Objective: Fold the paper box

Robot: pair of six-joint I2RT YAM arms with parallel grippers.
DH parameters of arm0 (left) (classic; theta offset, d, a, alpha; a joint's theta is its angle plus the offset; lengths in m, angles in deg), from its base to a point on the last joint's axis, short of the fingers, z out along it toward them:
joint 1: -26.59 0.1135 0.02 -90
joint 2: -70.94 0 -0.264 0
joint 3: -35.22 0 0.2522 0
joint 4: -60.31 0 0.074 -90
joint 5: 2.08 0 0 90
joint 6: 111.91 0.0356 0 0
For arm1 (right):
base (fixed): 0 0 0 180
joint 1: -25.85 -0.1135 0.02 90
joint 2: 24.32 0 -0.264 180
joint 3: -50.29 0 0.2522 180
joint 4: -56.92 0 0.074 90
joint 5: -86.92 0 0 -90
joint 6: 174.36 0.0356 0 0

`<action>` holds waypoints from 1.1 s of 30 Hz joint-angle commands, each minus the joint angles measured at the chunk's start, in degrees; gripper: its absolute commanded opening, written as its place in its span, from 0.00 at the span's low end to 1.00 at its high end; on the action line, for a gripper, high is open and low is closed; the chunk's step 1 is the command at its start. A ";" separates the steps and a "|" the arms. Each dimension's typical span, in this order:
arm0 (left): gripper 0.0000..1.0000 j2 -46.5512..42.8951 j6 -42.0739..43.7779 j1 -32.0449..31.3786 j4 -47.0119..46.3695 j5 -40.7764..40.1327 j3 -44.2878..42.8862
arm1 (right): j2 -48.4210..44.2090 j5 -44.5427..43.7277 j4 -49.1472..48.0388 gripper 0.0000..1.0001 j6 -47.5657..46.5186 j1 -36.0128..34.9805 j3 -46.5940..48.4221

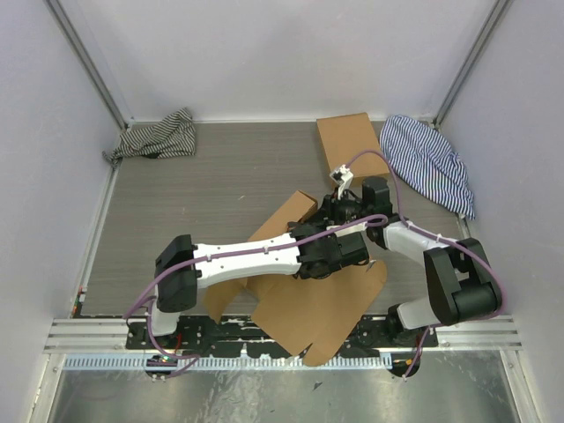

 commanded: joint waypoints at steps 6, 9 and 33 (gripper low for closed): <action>0.00 2.36 -1.24 -0.49 -0.54 4.15 -1.50 | -2.49 -11.34 -8.42 0.38 2.31 -1.81 -4.36; 0.00 2.58 -1.23 -0.49 -0.53 3.55 -1.84 | -3.16 -12.27 -8.88 0.32 2.66 -2.07 -5.03; 0.05 -1.49 1.23 1.17 -1.10 0.11 -0.61 | -2.04 -10.24 -8.44 0.57 2.25 -2.88 -4.11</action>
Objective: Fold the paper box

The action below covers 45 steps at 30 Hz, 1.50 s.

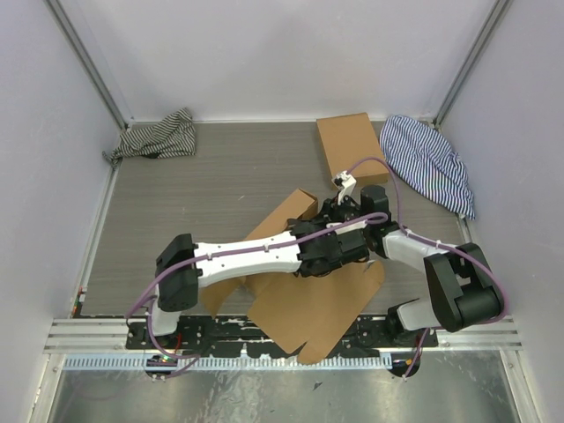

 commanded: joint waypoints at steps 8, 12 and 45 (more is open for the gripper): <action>0.05 -2.99 0.34 0.99 -1.01 2.11 0.99 | -0.17 0.74 -2.98 0.58 0.24 -0.41 1.61; 0.05 -4.00 0.30 1.18 -1.25 2.37 0.97 | 0.46 1.91 -4.09 0.59 0.49 -0.39 1.77; 0.57 -15.39 -7.98 1.38 -9.38 -1.63 4.04 | -2.68 -11.76 -3.51 0.12 2.20 -3.11 1.69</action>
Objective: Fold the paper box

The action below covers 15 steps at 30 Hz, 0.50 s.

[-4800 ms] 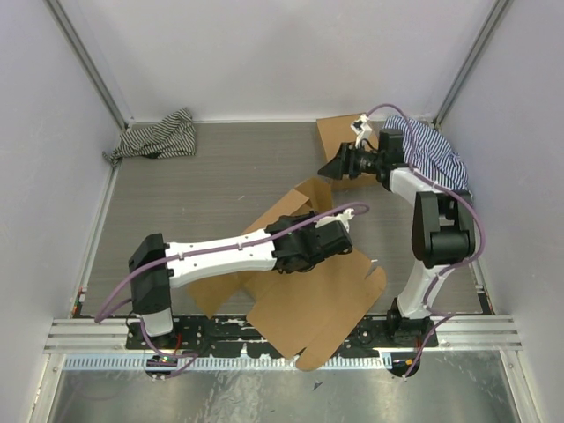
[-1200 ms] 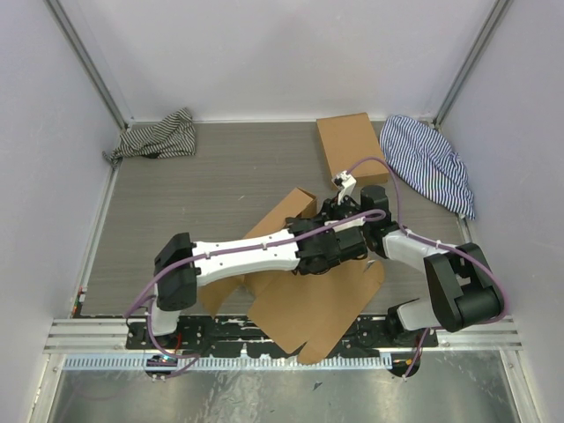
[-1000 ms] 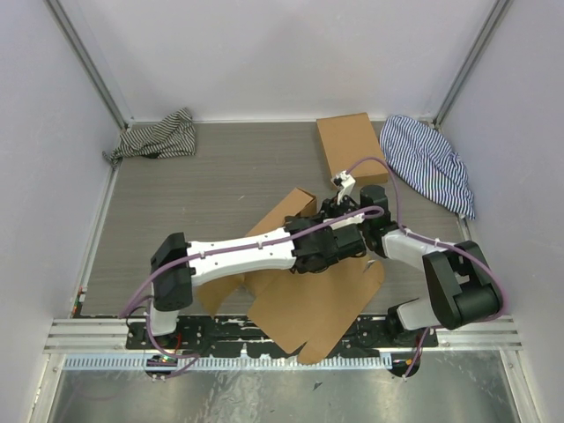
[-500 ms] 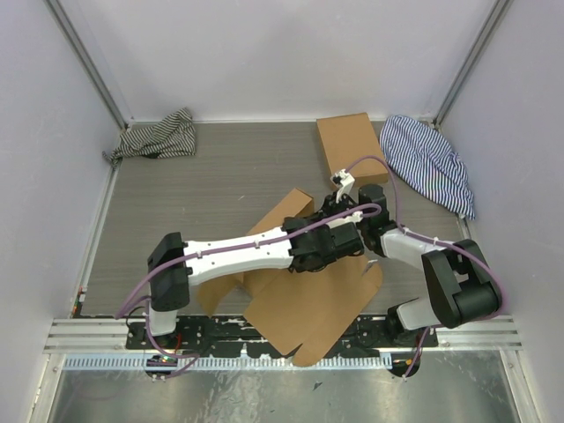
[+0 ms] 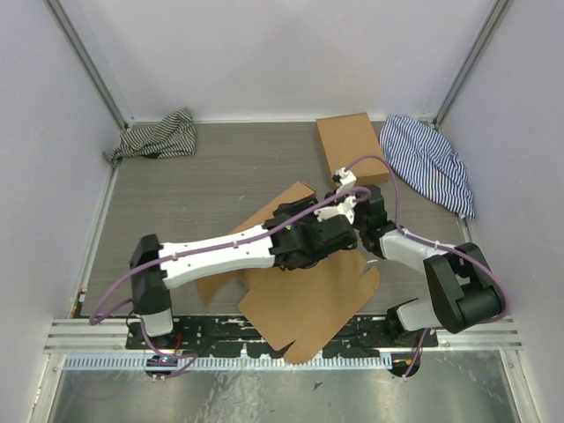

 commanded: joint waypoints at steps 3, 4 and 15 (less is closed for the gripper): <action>0.61 -14.27 -2.05 0.28 -14.79 -9.28 6.51 | -2.88 -2.72 -1.80 0.10 0.05 -0.66 0.65; 0.64 -16.33 -1.21 0.70 -18.42 -10.60 8.56 | -3.06 -3.37 -1.53 0.10 0.02 -0.86 0.69; 0.66 -24.09 -8.94 22.62 -31.52 -3.38 17.98 | -7.98 -7.82 6.92 0.11 -3.85 -5.20 3.32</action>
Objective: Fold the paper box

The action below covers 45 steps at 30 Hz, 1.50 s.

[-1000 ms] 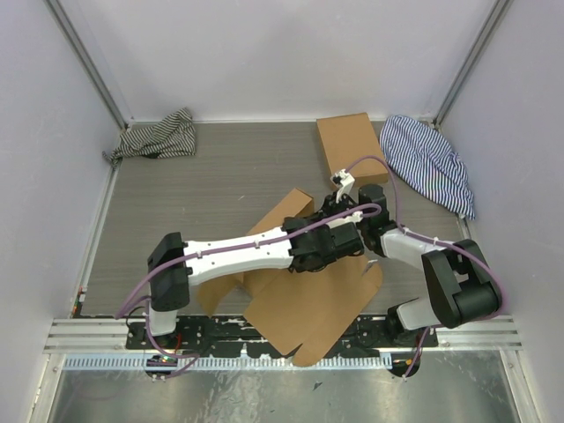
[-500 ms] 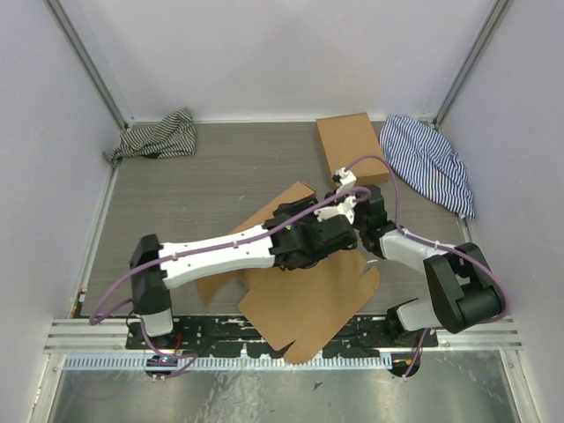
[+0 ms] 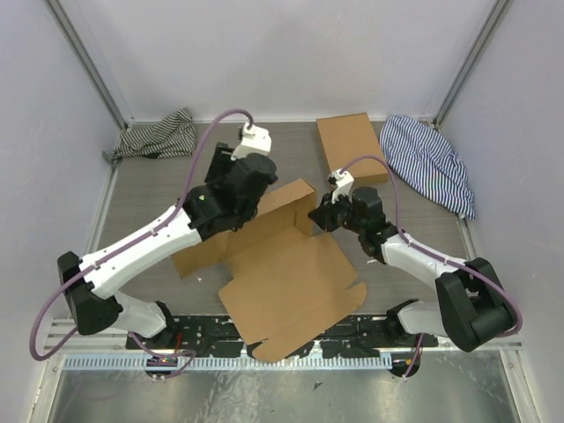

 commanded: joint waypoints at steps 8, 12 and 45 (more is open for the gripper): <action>0.47 8.17 -11.07 14.55 -4.30 18.01 2.61 | -0.19 -5.57 3.21 0.11 -1.02 -4.81 4.38; 0.45 8.25 -12.92 12.81 -3.90 18.23 4.12 | 0.16 -17.02 4.25 0.12 1.47 -9.17 5.37; 0.41 15.77 -17.64 8.27 1.49 13.27 6.53 | 13.74 -46.95 -4.82 0.36 6.29 -23.74 7.05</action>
